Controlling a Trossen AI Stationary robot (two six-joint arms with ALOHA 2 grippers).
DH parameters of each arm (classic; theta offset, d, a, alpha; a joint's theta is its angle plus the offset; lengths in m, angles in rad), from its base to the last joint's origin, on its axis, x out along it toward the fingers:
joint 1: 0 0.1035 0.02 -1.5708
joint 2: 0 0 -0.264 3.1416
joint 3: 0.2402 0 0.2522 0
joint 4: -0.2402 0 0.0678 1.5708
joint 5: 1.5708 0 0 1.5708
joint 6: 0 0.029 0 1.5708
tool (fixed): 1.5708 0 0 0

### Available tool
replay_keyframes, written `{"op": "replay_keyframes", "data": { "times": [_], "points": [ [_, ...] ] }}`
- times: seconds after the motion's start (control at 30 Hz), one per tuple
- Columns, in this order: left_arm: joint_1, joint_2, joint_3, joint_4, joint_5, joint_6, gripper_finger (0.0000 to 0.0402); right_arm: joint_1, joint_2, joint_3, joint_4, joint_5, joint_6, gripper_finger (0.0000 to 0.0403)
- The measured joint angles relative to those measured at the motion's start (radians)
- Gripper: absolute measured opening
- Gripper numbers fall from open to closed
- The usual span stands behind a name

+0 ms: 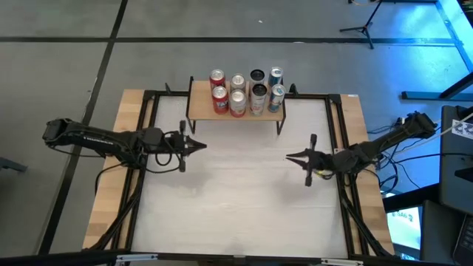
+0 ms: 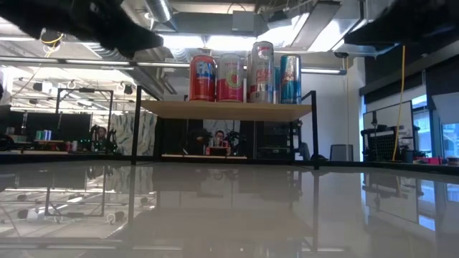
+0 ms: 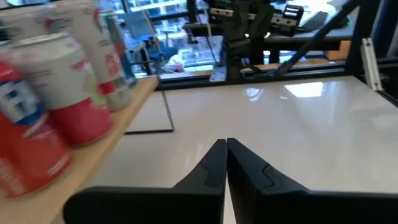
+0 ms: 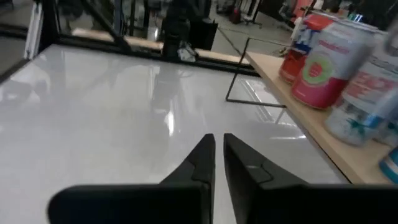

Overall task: Place canned beverage on shelf
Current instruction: Return to Home Position

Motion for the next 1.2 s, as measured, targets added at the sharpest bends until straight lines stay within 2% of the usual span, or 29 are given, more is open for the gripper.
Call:
{"op": "replay_keyframes", "data": {
  "times": [0.2,0.33,0.5,0.67,0.87,1.13,1.2],
  "points": [
    [0.049,-0.14,-0.108,0.024,0.017,0.018,0.0004,-0.045,-0.214,-0.131,-0.01,-0.112,0.001,0.0003],
    [0.076,-0.208,-0.159,0.033,0.066,0.017,0.0005,-0.122,-0.348,-0.193,-0.021,-0.18,0.003,0.0005],
    [0.108,-0.241,-0.185,0.034,0.143,0.017,0.0005,-0.255,-0.448,-0.257,-0.027,-0.377,0.005,0.0001],
    [0.139,-0.241,-0.202,0.032,0.166,0.008,0.0005,-0.385,-0.473,-0.267,-0.053,-0.427,0.03,0.0002],
    [0.171,-0.28,-0.256,0.043,0.166,-0.005,0.0005,-0.477,-0.476,-0.284,-0.052,-0.495,0.025,0.0002],
    [0.173,-0.428,-0.368,0.044,0.17,-0.089,0.0005,-0.549,-0.482,-0.32,-0.039,-0.531,0.037,0.0003],
    [0.172,-0.476,-0.375,-0.014,0.17,-0.115,0.0005,-0.55,-0.483,-0.332,-0.025,-0.531,0.053,0.0003]
  ]
}}
